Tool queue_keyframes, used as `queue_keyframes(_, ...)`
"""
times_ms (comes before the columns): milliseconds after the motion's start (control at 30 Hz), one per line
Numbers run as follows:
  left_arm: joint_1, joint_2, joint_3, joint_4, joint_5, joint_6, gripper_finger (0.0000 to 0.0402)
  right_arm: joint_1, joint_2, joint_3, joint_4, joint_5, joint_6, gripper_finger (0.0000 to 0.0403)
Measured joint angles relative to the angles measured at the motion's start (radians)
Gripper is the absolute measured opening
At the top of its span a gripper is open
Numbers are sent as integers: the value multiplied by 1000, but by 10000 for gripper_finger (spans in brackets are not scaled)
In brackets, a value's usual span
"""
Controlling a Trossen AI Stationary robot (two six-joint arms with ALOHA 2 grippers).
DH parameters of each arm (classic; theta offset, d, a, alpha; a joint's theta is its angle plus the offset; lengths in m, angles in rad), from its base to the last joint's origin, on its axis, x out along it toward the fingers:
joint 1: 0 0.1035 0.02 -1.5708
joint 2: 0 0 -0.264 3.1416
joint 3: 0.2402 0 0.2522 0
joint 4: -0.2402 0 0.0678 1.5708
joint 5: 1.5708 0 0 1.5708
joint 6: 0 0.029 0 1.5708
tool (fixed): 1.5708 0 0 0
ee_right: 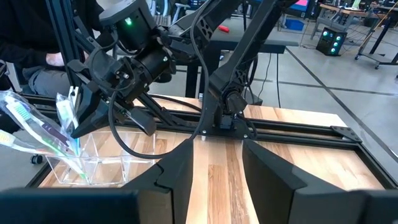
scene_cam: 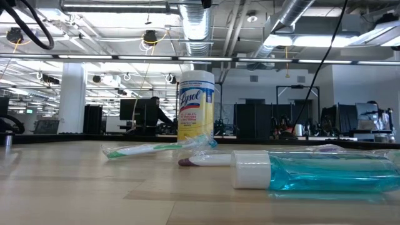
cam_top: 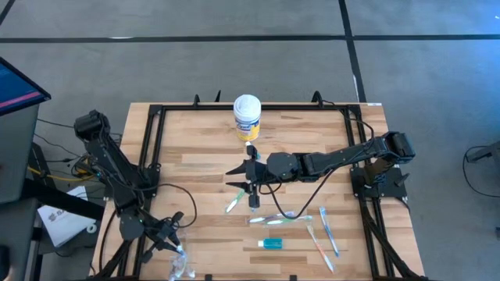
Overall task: Pick & Place toothbrushing station
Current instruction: Put the middle blue toothbrush into the transparent organizer
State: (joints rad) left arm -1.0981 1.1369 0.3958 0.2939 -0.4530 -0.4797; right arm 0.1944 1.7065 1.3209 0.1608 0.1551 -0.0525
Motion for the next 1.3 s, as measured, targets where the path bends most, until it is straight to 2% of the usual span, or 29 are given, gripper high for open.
queue_keyframes(400, 0, 11, 0, 0, 0, -2, 20, -1, 0, 0, -4, 0, 0, 129)
queue_keyframes(800, 0, 11, 0, 7, 0, -54, 64, -1, 0, 0, -5, 0, 0, 129)
queue_keyframes(1300, 0, 11, 0, 61, -14, -79, 69, 0, 0, 0, -22, 0, 0, 129)
